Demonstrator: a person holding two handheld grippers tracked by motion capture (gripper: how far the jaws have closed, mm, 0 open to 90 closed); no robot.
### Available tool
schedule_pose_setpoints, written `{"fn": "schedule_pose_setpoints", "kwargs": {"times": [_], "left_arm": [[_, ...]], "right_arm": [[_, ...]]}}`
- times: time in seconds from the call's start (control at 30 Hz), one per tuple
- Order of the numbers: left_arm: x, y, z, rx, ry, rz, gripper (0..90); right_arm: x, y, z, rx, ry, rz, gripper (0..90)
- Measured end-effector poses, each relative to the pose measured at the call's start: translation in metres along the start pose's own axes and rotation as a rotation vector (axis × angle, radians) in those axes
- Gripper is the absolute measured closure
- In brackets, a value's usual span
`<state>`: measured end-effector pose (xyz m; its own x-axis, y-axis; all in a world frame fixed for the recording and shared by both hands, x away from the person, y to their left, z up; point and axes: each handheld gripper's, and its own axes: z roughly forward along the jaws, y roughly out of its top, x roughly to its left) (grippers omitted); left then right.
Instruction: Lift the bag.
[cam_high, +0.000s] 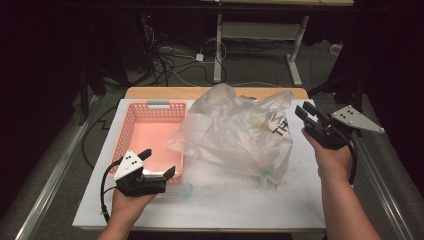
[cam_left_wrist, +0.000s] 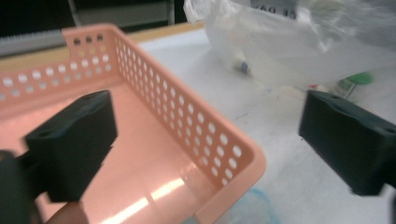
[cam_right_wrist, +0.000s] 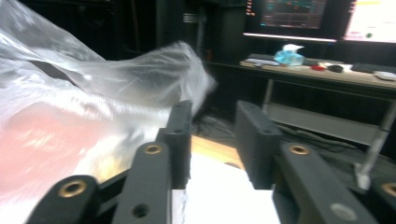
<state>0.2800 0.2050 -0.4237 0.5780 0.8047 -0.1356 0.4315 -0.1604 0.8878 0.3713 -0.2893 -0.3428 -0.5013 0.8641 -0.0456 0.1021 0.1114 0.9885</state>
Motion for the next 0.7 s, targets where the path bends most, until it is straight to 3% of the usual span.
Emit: {"fn": "schedule_pose_setpoints", "kwargs": {"times": [0.1, 0.27, 0.57, 0.7], "left_arm": [[0.0, -0.004, -0.004, 0.006, 0.001, 0.006, 0.0], [0.0, -0.011, -0.014, 0.009, 0.01, 0.032, 0.0], [0.004, -0.02, -0.022, -0.006, 0.027, 0.008, 0.0], [0.007, -0.023, -0.027, -0.008, 0.036, 0.003, 0.0]], "right_arm": [[0.005, -0.008, -0.01, 0.025, 0.037, 0.014, 54.9], [0.011, -0.035, -0.022, 0.081, 0.058, 0.025, 35.6], [0.023, -0.08, -0.03, 0.188, 0.065, 0.049, 3.2], [0.025, -0.098, -0.03, 0.231, 0.06, 0.054, 0.0]]}}
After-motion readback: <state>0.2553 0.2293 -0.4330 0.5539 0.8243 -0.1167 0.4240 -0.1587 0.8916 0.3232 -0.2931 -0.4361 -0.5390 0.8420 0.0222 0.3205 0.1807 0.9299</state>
